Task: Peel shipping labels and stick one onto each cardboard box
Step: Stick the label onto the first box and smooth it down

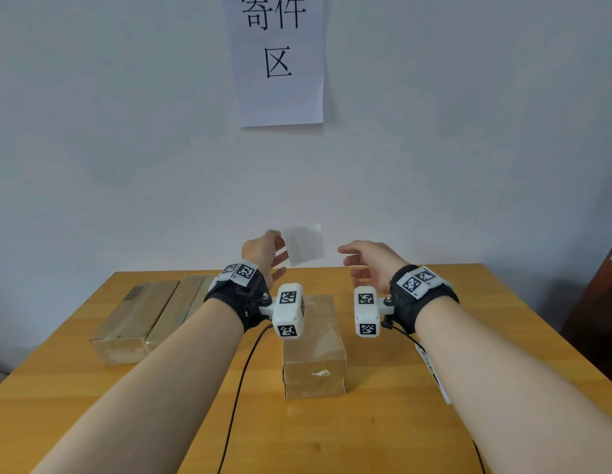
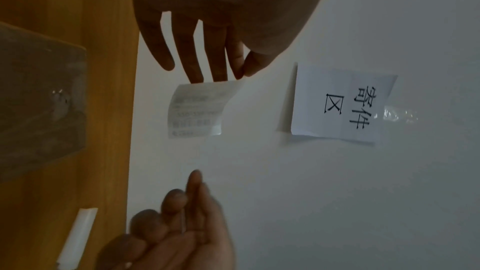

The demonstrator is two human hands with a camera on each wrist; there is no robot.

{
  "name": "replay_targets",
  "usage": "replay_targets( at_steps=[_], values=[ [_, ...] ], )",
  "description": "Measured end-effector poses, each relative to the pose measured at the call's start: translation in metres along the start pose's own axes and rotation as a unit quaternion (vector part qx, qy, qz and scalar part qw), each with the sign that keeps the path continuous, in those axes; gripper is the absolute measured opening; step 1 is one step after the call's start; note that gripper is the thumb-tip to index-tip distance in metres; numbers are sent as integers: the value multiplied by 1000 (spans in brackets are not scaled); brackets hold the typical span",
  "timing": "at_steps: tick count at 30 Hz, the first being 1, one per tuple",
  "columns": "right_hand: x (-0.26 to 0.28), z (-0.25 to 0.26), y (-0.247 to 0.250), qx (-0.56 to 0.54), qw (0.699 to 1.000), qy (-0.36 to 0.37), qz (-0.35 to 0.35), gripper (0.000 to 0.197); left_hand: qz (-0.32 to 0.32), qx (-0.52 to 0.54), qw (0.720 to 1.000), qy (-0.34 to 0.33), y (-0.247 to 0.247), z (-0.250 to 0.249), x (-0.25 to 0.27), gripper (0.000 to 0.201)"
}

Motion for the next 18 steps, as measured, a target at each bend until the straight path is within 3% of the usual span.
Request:
replay_targets(
  at_steps=[6,12,18],
  values=[
    [9,14,-32,75,995,34,47,27,43,-90,991,-90,-10,-3,7,21],
    [6,7,-30,98,995,23,11,38,88,-162,973,-139,-18,-3,11,17],
    [3,5,-22,81,996,15,-15,41,178,-224,946,-153,-29,1,18,19]
  ],
)
Point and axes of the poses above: each hand's wrist, its own x-axis away from the middle knuckle, its own y-axis out of the back of the hand, z = x × y, the point moved 8 cm from there along -x, towards the middle knuckle, and after that the axes turned 11 degrees about -z, right-handed, at the moved point
